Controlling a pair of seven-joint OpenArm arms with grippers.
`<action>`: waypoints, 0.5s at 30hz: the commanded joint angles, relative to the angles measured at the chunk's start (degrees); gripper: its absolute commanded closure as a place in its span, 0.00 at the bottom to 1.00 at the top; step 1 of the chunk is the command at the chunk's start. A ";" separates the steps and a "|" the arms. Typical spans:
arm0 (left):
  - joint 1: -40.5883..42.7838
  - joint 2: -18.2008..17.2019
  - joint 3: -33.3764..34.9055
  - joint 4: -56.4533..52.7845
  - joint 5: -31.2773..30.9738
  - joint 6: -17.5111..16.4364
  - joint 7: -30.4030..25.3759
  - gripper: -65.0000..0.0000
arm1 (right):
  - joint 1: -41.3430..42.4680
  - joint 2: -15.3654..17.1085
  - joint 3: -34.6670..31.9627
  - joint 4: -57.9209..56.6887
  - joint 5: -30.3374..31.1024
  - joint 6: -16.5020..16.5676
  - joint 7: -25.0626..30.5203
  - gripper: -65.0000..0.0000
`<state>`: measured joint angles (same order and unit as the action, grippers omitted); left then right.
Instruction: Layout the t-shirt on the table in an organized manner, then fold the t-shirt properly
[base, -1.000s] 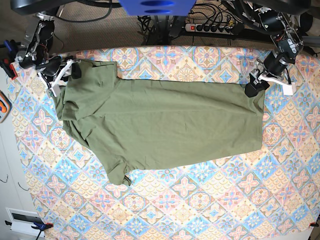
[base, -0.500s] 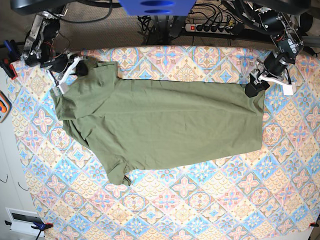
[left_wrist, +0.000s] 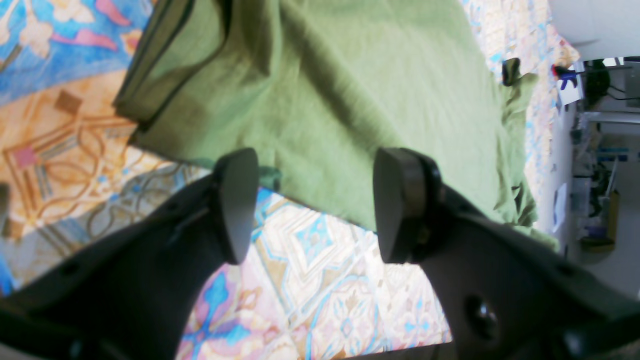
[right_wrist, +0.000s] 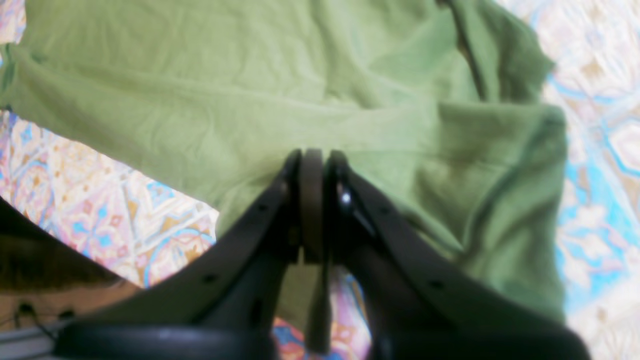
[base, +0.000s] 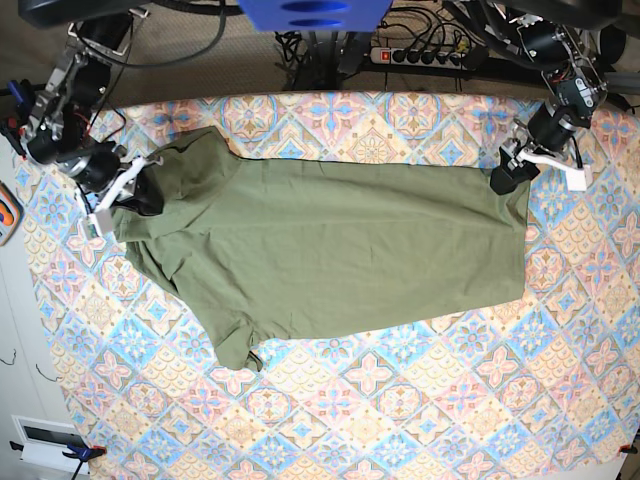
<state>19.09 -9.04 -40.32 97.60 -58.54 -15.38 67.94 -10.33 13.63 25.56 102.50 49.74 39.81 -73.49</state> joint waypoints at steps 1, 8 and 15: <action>-0.06 -0.68 -0.26 0.82 -0.93 -0.49 -0.82 0.44 | 2.02 0.75 -0.81 1.02 1.56 0.19 1.45 0.97; -0.06 -0.32 -0.08 0.82 -0.93 -0.49 -0.82 0.44 | 11.69 -1.01 -5.39 -0.65 1.30 0.19 1.54 0.97; 0.03 -0.24 -0.08 0.82 -0.93 -0.49 -0.82 0.44 | 15.03 -3.47 -6.70 -5.22 1.30 0.19 1.54 0.96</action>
<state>19.09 -8.73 -40.23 97.60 -58.52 -15.42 67.81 4.10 9.34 18.50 96.64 50.04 39.83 -73.08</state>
